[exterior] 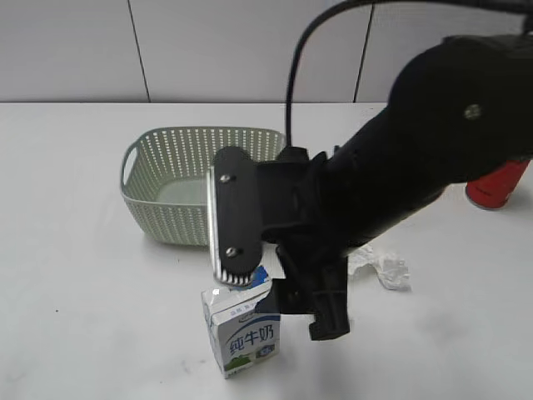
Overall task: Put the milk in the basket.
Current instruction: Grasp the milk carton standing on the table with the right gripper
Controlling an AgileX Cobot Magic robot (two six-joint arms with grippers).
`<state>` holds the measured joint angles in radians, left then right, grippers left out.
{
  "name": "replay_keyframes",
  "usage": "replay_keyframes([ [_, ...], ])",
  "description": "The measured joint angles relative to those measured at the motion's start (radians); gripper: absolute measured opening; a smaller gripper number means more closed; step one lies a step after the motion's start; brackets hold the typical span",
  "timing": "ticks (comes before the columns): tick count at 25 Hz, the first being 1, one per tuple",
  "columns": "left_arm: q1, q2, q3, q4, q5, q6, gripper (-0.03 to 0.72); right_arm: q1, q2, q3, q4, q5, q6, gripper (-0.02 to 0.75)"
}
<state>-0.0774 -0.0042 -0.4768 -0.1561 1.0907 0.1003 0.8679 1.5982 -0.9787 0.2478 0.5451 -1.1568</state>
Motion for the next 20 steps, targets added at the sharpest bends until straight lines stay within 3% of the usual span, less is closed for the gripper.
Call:
replay_keyframes([
  [12, 0.000, 0.000, 0.000, 0.000, 0.000, 0.000, 0.327, 0.051, 0.229, -0.085, -0.022, 0.019, -0.075, 0.580],
  [14, 0.000, 0.000, 0.000, -0.001, 0.000, 0.000, 0.309, 0.051, 0.231, -0.086, -0.024, 0.021, -0.076, 0.546],
  [18, 0.000, 0.000, 0.000, -0.001, 0.000, 0.000, 0.275, 0.051, 0.230, -0.089, -0.024, 0.034, -0.076, 0.363],
  [20, 0.000, 0.000, 0.000, -0.001, 0.000, 0.000, 0.262, 0.052, 0.228, -0.089, -0.024, 0.039, -0.076, 0.363],
])
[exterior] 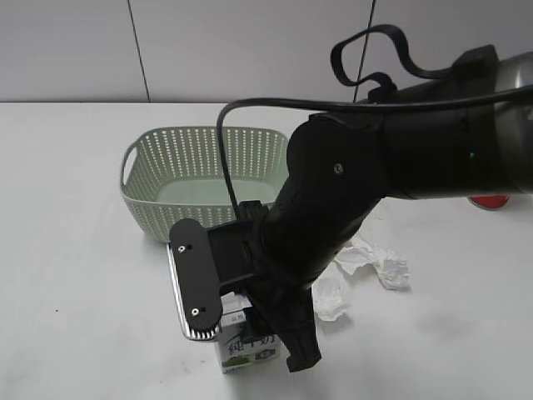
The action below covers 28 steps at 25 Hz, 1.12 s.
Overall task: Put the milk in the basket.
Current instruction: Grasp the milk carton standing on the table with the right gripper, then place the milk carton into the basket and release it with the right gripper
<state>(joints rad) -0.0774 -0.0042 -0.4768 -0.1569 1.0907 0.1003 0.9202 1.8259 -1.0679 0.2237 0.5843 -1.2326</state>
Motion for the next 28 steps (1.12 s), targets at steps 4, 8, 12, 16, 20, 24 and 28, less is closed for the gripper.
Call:
replay_keyframes([
  [4, 0.000, 0.000, 0.000, 0.000, 0.000, 0.000, 0.254, 0.000, -0.024, 0.000, -0.004, 0.012, 0.006, 0.363],
  [8, 0.000, 0.000, 0.000, 0.000, 0.000, 0.000, 0.253, 0.000, -0.102, -0.004, -0.005, 0.019, 0.091, 0.363],
  [12, 0.000, 0.000, 0.000, 0.000, 0.000, 0.000, 0.241, 0.000, -0.180, -0.063, -0.012, 0.034, 0.252, 0.363],
  [16, 0.000, 0.000, 0.000, 0.000, 0.000, 0.000, 0.238, -0.017, -0.187, -0.200, -0.049, 0.049, 0.527, 0.363],
  [20, 0.000, 0.000, 0.000, 0.000, 0.000, 0.000, 0.238, -0.077, -0.136, -0.366, -0.066, 0.094, 0.737, 0.363],
  [24, 0.000, 0.000, 0.000, 0.000, 0.000, 0.000, 0.238, -0.141, -0.024, -0.538, -0.110, 0.194, 0.876, 0.363],
  [28, 0.000, 0.000, 0.000, 0.000, 0.000, 0.000, 0.238, -0.161, 0.123, -0.703, -0.196, 0.304, 0.934, 0.363],
])
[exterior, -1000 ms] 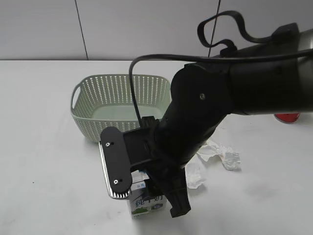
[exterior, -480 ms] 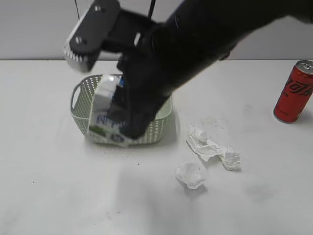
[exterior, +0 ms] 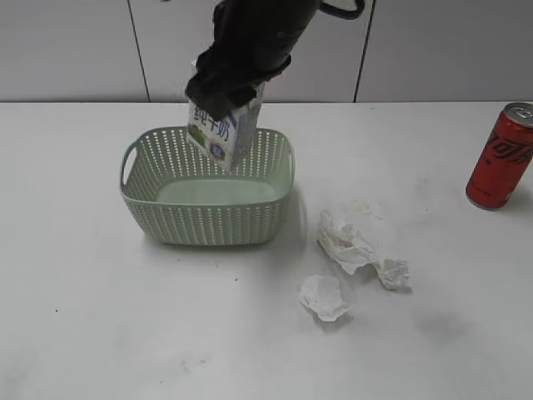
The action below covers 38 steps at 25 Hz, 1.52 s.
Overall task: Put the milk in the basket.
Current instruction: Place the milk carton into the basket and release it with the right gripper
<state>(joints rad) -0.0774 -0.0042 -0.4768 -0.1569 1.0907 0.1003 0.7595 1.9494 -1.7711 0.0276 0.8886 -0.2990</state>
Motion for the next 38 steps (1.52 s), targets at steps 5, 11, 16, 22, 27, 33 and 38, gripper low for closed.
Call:
replay_keyframes([
  [5, 0.000, 0.000, 0.000, 0.000, 0.000, 0.000, 0.238, 0.000, 0.187, -0.139, -0.048, 0.073, 0.018, 0.363],
  [11, 0.000, 0.000, 0.000, 0.000, 0.000, 0.000, 0.238, 0.000, 0.338, -0.206, -0.087, 0.068, 0.023, 0.363],
  [16, 0.000, 0.000, 0.000, 0.000, 0.000, 0.000, 0.238, -0.001, 0.390, -0.207, -0.110, 0.008, 0.025, 0.363],
  [22, 0.000, 0.000, 0.000, 0.000, 0.000, 0.000, 0.238, -0.001, 0.390, -0.209, -0.114, -0.065, 0.061, 0.367],
  [27, 0.000, 0.000, 0.000, 0.000, 0.000, 0.000, 0.238, -0.001, 0.390, -0.228, -0.114, -0.046, 0.074, 0.594],
  [33, 0.000, 0.000, 0.000, 0.000, 0.000, 0.000, 0.238, -0.001, 0.390, -0.350, -0.114, 0.119, 0.134, 0.643],
  [38, 0.000, 0.000, 0.000, 0.000, 0.000, 0.000, 0.238, -0.001, 0.367, -0.495, -0.097, 0.294, 0.164, 0.640],
])
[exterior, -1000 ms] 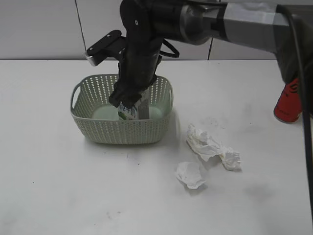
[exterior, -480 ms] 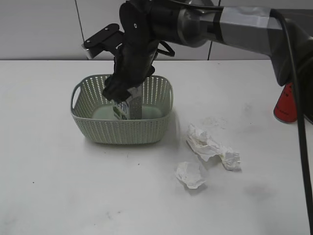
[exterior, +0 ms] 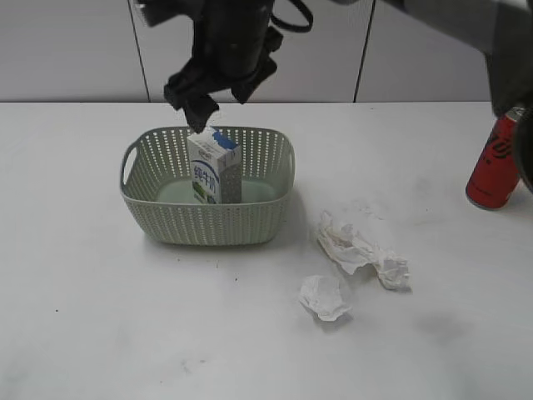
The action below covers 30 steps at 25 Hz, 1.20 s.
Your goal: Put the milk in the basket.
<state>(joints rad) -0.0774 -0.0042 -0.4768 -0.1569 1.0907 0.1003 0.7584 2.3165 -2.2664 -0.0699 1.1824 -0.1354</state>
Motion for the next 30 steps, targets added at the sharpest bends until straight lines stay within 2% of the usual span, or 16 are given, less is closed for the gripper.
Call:
replay_keyframes([
  [8, 0.000, 0.000, 0.000, 0.000, 0.000, 0.000, 0.238, -0.013, -0.115, -0.034, 0.021, 0.032, 0.027, 0.605],
  [13, 0.000, 0.000, 0.000, 0.000, 0.000, 0.000, 0.238, -0.085, -0.202, 0.062, 0.084, 0.032, 0.031, 0.595],
  [24, 0.000, 0.000, 0.000, 0.000, 0.000, 0.000, 0.238, -0.353, -0.447, 0.427, 0.082, 0.033, 0.059, 0.593],
  [30, 0.000, 0.000, 0.000, 0.000, 0.000, 0.000, 0.238, -0.546, -0.590, 0.576, 0.070, 0.033, 0.064, 0.592],
])
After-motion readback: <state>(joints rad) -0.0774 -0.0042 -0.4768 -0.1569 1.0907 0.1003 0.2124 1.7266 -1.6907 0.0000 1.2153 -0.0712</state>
